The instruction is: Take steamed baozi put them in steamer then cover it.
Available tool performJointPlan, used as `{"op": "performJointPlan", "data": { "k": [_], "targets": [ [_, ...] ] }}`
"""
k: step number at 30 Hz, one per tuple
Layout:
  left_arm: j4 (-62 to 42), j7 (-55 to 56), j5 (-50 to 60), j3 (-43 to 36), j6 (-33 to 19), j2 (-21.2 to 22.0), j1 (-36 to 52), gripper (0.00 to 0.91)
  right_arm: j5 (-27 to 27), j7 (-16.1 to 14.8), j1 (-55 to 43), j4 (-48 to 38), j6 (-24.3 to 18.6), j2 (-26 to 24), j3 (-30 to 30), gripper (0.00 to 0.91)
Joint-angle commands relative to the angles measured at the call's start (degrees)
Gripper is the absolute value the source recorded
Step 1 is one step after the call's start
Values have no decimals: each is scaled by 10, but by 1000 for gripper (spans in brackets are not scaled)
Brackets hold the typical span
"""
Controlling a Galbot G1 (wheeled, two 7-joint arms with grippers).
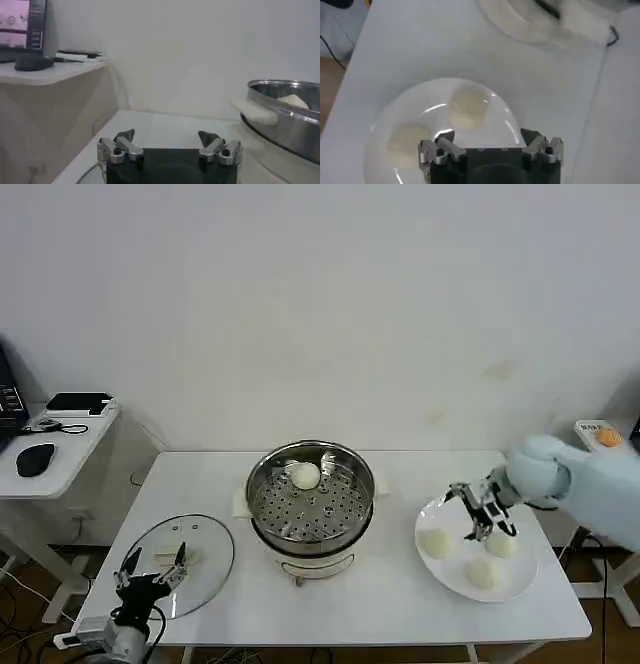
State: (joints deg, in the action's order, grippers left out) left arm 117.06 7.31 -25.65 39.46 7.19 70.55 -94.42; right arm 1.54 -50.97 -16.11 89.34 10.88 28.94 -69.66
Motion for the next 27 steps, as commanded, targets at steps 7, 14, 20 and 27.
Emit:
{"op": "performJointPlan", "data": {
  "k": [7,14,20,27],
  "targets": [
    [1,-2,6,1,0,5,-8,907,-21,9,142,-63,15,32,90,907],
    [0,-1,7,1,0,5,-8,907,-27,14,168,-100,11,63,119,907],
    [-3,-1,8,2,0,6,-7,907,-32,24,174,-116,10,85,130,826],
    [-3,-1,9,1,0,10,-7,907,-30,16,167,-114,19,88,128,725]
  ]
}}
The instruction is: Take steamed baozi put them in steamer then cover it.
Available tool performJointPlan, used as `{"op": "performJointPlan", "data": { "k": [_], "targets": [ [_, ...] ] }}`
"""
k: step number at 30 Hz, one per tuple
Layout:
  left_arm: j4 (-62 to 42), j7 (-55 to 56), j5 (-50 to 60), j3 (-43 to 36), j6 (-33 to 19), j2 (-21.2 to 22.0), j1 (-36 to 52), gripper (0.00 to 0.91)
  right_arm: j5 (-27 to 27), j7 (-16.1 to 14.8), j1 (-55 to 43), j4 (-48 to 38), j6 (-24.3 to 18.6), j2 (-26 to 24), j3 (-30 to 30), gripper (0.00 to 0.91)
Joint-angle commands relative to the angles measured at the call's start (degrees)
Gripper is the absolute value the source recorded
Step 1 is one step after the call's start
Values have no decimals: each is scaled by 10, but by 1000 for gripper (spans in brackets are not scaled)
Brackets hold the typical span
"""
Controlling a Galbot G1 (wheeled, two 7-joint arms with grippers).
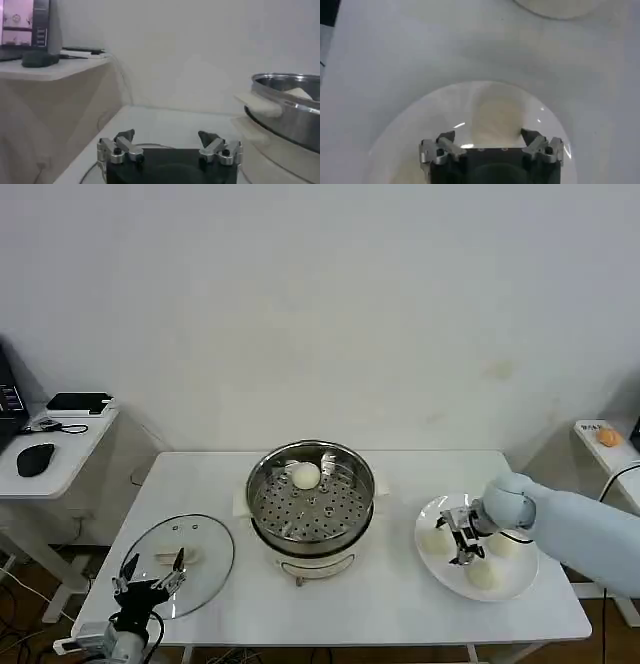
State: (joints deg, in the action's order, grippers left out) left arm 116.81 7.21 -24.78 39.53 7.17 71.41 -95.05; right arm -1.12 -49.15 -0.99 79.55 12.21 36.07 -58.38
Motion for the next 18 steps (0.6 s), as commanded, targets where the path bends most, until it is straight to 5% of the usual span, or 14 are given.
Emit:
{"op": "performJointPlan", "data": {
  "k": [1,18],
  "targets": [
    [0,0,0,0,-1,1,-2,907,-2,-2,14,-13,9,13,15,725],
    [8,1,1,0,-1,4,-4,907,13,-18,-23,23,17,-27,10,635]
  ]
}}
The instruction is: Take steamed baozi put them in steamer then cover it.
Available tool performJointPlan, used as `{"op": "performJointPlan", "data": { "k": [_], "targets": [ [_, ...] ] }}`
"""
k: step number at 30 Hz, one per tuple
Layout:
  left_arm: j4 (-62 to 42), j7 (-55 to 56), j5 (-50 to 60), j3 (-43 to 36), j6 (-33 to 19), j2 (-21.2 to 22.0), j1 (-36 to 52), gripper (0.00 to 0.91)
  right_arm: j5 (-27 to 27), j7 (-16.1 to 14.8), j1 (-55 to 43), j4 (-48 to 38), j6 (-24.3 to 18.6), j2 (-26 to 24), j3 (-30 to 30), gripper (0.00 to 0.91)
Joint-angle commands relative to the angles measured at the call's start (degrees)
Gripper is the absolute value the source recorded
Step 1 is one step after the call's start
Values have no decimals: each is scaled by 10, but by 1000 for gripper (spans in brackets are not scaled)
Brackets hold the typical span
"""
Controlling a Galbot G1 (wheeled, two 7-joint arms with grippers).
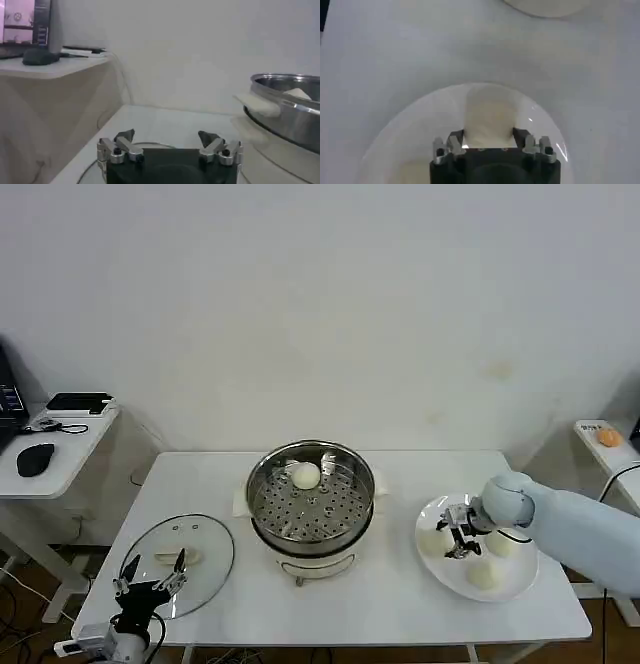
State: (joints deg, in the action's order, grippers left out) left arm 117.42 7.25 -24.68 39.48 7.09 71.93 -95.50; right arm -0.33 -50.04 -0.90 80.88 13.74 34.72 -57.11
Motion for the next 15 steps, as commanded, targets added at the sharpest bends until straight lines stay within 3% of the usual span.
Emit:
{"op": "performJointPlan", "data": {
  "k": [1,15],
  "targets": [
    [2,1,0,1,0,-1,1,907,6,-11,-26,10,1,-16,-3,635],
    [10,2,0,-5,1,-2,3,907,64,-17,-115,57,9,-66,-8,635]
  ]
}}
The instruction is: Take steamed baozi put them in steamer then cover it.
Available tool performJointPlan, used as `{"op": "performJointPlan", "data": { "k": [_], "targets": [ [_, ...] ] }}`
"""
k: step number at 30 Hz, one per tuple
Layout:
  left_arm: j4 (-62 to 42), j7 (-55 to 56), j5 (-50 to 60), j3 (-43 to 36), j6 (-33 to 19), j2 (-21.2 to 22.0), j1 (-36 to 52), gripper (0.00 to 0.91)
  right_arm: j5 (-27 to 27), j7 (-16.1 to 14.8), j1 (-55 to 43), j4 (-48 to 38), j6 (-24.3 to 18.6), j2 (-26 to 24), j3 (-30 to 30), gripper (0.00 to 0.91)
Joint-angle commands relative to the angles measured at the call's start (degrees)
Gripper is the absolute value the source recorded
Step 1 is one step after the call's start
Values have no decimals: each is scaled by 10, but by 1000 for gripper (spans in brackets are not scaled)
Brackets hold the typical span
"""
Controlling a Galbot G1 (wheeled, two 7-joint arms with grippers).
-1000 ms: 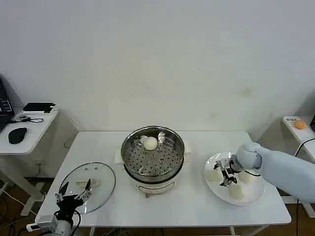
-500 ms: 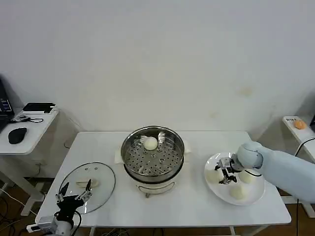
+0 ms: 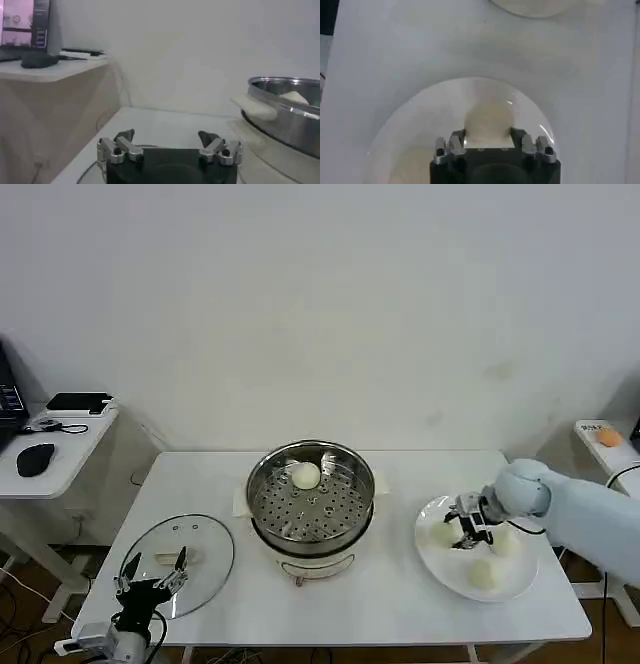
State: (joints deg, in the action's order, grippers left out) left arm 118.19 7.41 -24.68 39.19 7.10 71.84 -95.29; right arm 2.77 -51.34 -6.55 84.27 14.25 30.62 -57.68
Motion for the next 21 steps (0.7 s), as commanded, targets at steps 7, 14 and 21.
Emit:
{"op": "performJointPlan", "data": {
  "k": [7,14,21],
  "targets": [
    [3,1,2,-4,2,-5,5,907,105,13,-241,57,27,2,-110,635],
    [2,1,1,-1,2,-12,8,907,235,59,-357,74,97,111,-170,635],
    [-3,1,1,1,1,-14,10,907,330,110,-371,62,163,231,-171,645]
  ]
}}
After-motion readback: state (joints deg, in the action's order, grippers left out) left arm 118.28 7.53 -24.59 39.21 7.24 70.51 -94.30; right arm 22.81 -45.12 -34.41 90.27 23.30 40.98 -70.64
